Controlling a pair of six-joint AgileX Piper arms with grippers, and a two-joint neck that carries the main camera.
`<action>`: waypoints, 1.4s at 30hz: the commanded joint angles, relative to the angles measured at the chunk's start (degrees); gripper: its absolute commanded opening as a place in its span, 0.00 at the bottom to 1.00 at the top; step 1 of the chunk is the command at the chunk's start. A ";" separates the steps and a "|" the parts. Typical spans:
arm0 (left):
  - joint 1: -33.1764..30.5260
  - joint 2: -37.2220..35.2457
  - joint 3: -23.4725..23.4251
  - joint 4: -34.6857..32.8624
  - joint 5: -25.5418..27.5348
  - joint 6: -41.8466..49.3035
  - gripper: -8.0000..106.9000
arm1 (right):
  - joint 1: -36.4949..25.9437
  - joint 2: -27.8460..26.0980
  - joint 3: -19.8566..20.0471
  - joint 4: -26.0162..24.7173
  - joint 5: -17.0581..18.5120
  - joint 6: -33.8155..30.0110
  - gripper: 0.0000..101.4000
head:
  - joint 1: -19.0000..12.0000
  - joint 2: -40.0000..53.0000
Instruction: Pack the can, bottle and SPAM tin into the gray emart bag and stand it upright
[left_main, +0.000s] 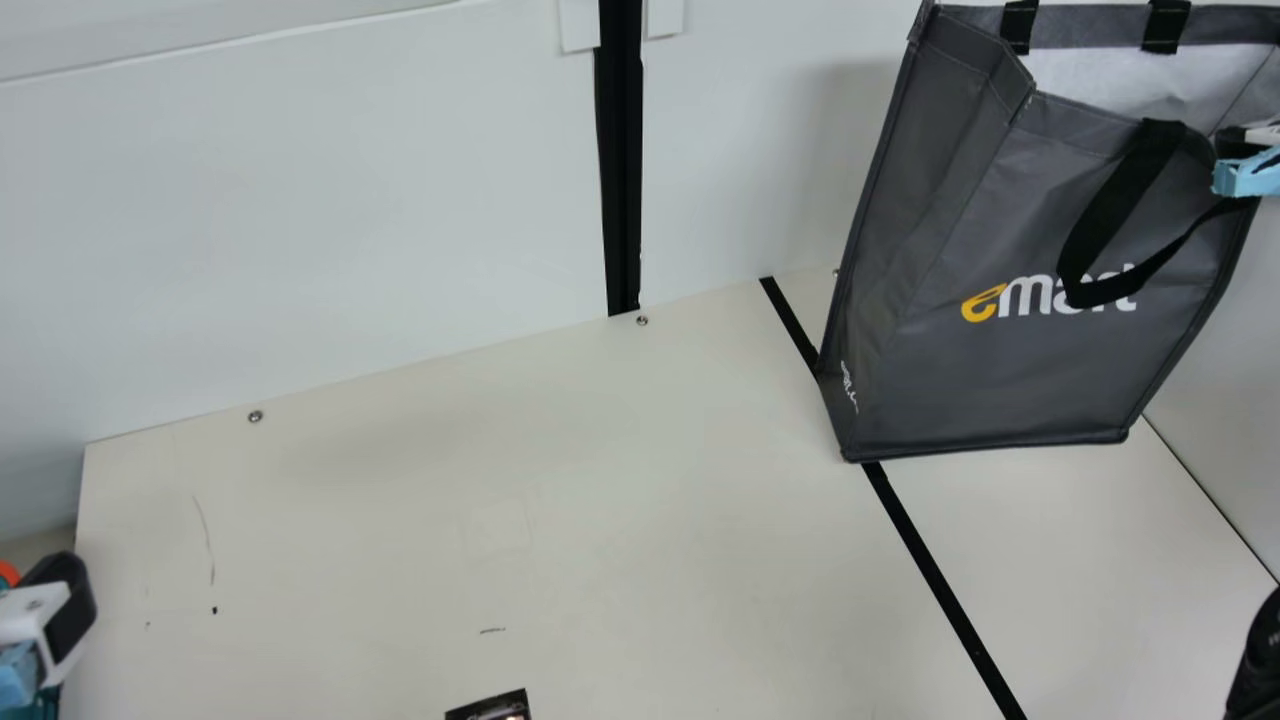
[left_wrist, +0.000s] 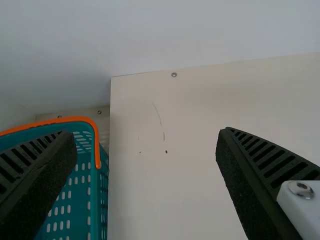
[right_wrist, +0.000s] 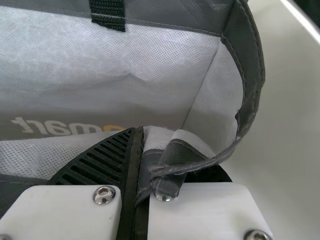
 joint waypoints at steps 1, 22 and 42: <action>0.00 0.00 0.00 0.00 0.00 0.00 0.85 | -0.09 0.13 -0.36 0.05 0.38 0.18 0.03 | -1.30 -0.05; 0.00 0.00 0.00 0.00 0.00 0.00 0.85 | 0.42 -0.24 -6.23 6.45 2.19 1.73 0.72 | -1.30 -0.05; 0.00 0.00 0.00 0.00 0.00 0.00 0.85 | 1.62 -0.31 -18.35 15.12 6.30 2.23 0.94 | -1.30 -0.05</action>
